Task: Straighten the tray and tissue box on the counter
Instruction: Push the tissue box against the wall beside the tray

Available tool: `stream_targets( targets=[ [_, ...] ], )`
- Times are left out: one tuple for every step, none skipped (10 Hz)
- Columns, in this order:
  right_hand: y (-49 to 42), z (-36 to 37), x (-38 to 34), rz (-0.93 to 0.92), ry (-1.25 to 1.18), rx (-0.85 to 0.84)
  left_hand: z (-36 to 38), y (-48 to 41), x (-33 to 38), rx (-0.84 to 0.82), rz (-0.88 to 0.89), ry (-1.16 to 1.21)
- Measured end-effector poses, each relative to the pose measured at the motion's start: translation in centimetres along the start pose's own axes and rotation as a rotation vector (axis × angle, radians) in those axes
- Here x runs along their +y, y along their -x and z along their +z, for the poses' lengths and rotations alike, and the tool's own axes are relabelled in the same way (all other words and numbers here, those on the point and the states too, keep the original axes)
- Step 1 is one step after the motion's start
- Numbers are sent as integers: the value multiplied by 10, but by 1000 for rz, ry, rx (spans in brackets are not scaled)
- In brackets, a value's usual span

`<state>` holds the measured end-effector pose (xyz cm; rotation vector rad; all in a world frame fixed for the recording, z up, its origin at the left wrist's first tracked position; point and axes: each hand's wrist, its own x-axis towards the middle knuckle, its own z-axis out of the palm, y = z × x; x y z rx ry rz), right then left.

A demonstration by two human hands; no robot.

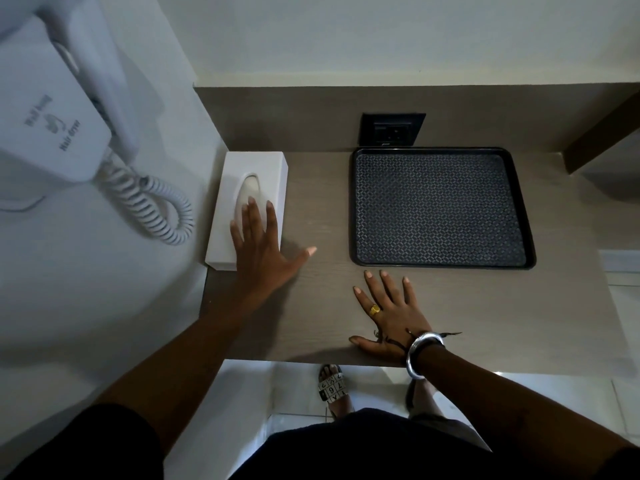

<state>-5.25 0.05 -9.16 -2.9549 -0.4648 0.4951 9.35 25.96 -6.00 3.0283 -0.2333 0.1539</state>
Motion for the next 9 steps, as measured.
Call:
stream_targets(
  targets=[
    [-1, -1, -1, 5, 16, -4, 3, 1, -7, -1, 28, -41],
    [0, 0, 0, 6, 16, 3, 1, -9, -7, 17, -5, -53],
    [-1, 0, 0, 3, 17, 2, -2, -23, -10, 27, -51, -38],
    [-2, 2, 1, 3, 9, 2, 0, -36, -14, 62, -99, -30],
    [-1, 4, 2, 2, 5, -4, 2, -44, -13, 37, -132, -18],
    [-3, 4, 3, -2, 4, -12, 5, -46, -17, 11, -127, -35],
    [-1, 7, 2, -1, 16, 12, 3, -46, -15, -2, -114, -49],
    [-1, 2, 1, 6, -15, 37, -6, -45, -10, 0, -110, -41],
    [7, 3, -1, -7, -54, 90, -31, -50, 10, 117, -19, 46]
  ],
)
